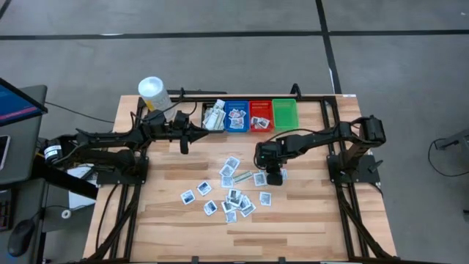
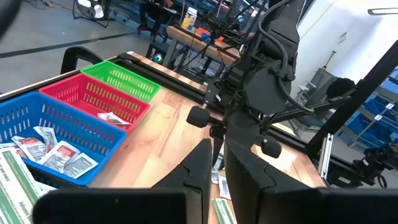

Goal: Pick & Place First Aid Supplies
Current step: Put the orange ointment pack in the blue bin

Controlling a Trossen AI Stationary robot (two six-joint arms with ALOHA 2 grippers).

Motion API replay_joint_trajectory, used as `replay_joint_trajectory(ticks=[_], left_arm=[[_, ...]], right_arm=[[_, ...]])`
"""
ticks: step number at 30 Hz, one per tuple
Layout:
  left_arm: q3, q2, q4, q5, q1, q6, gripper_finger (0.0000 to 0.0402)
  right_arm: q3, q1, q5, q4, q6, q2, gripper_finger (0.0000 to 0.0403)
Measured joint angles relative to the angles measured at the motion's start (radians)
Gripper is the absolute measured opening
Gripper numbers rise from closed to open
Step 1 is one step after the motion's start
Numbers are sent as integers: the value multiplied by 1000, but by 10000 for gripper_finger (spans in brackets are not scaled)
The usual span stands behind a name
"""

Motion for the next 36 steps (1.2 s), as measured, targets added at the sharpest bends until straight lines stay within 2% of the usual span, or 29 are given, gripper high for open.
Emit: replay_joint_trajectory(ticks=[20,24,32,36], left_arm=[[0,0,-3,1,0,0,43],[0,0,-3,1,0,0,43],[0,0,-3,1,0,0,43],[0,0,-3,1,0,0,43]], right_arm=[[0,-1,6,0,2,0,73],[0,-1,32,1,-3,0,102],[0,-1,35,38,-26,0,191],[0,-1,35,38,-38,0,223]])
